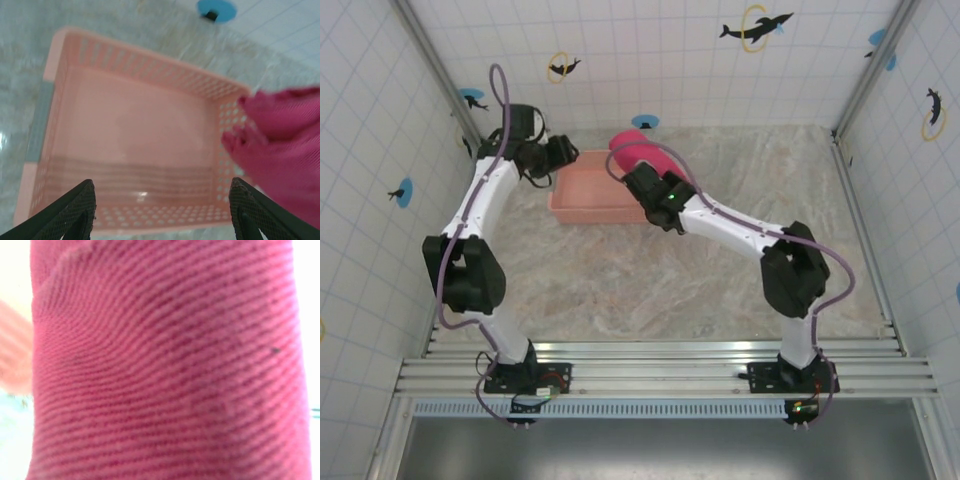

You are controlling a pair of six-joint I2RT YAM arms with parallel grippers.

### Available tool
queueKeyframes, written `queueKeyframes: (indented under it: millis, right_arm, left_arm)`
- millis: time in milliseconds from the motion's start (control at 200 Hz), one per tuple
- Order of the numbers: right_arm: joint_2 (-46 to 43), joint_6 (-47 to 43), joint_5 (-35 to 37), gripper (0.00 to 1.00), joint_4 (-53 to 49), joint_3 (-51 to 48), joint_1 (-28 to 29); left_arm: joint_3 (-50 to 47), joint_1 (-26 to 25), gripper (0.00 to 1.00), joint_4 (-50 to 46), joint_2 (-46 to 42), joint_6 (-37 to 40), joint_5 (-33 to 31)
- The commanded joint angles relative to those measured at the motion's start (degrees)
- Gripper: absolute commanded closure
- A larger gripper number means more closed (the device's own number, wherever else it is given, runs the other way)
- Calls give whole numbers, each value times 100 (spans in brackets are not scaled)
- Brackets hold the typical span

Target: Roll up the long pants

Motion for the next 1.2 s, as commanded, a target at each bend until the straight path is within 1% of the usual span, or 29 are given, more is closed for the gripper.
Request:
queueKeyframes:
  millis: [0,120,195,275,420,520,590,666,741,911,1021,1126,1196]
  right_arm:
    - [349,-402,548,100,743,977,60]
    - [1081,-912,534,100,836,1778,183]
    - [1549,-1287,513,100,1204,2239,225]
    - [2202,-1512,518,100,1225,2873,215]
    - [3120,-1835,90,100,1234,3736,117]
    - [3458,-1829,-132,100,1211,3872,47]
    - [3476,-1603,-326,100,931,3814,-24]
    - [3375,-1440,-679,100,193,3705,-75]
    - [3183,-1209,-840,100,-325,3491,-144]
    - [2680,-636,-1851,100,-1517,3026,-360]
    - [2311,-399,-2452,100,-1826,2634,-393]
    - [2005,-147,-2859,100,-1933,2296,-359]
    - [1963,-17,-3159,100,-2019,2180,-313]
  left_arm:
    - [-536,-1,29,-217,-481,239,35]
    - [-1197,-3,29,-118,-872,256,57]
    - [-1552,6,29,-123,-1084,274,11]
    - [-1785,14,29,-152,-1258,268,34]
    - [-2033,10,29,-342,-1494,234,103]
    - [-2262,12,29,-373,-1693,166,160]
    - [-2404,28,29,-399,-1794,128,150]
    - [-2480,15,29,-436,-1799,100,113]
    - [-2499,14,29,-433,-1713,60,124]
    - [-2566,12,29,-399,-1448,0,110]
    - [-2660,6,29,-263,-1252,-71,90]
    - [-2666,14,29,-63,-982,-189,157]
    - [-2580,-22,30,21,-751,-240,193]
